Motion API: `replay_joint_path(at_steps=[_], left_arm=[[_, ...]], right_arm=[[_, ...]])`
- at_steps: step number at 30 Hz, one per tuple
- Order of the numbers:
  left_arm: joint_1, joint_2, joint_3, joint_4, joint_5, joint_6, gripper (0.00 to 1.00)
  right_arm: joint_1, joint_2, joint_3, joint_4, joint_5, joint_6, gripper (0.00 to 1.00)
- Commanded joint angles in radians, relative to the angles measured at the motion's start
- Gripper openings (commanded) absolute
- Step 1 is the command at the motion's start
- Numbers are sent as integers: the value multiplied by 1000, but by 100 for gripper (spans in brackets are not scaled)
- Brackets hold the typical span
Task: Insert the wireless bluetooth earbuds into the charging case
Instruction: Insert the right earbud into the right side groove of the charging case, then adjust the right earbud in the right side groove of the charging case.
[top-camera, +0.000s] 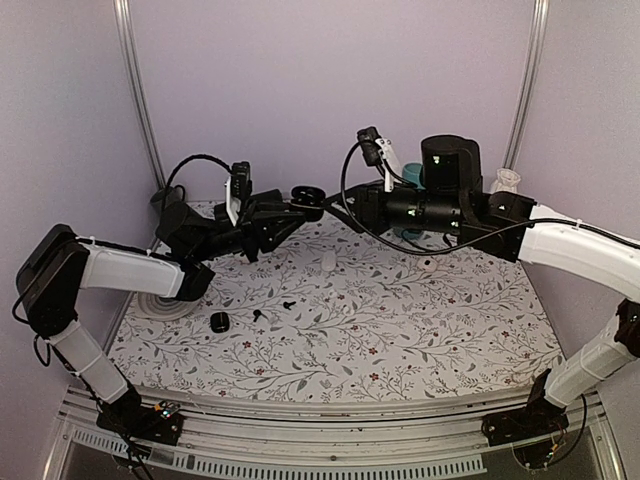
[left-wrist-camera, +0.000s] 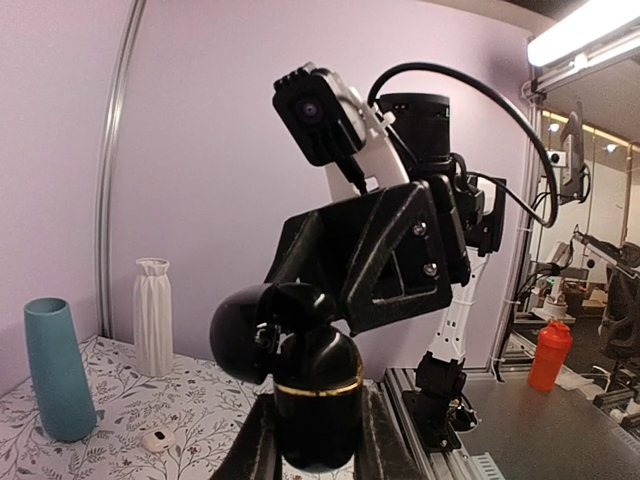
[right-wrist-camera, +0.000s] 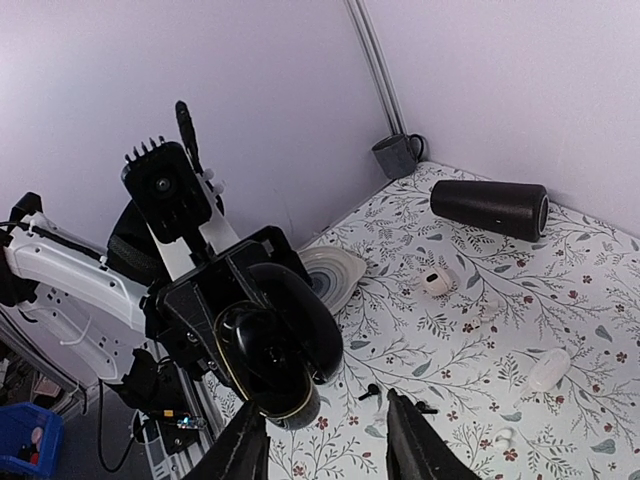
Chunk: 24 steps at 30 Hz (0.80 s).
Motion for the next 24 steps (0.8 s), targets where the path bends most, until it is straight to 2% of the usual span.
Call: replay_joint_path(at_steps=[1, 8, 10, 15, 18, 24], left_arm=[[-3, -26, 3, 16, 18, 7, 0], [-3, -31, 14, -46, 22, 24, 0], [-3, -33, 18, -67, 21, 30, 0], [-5, -39, 24, -132, 7, 65, 0], [-6, -51, 30, -200, -25, 116, 0], [-7, -63, 37, -265, -63, 181, 0]], right_arm=[[-20, -34, 39, -26, -11, 27, 41], [-28, 3, 146, -75, -73, 32, 42], [-28, 18, 187, -107, -85, 32, 40], [-28, 117, 366, -305, -78, 39, 32], [-30, 180, 457, -426, -68, 72, 31], [-74, 213, 487, -510, -115, 149, 31]])
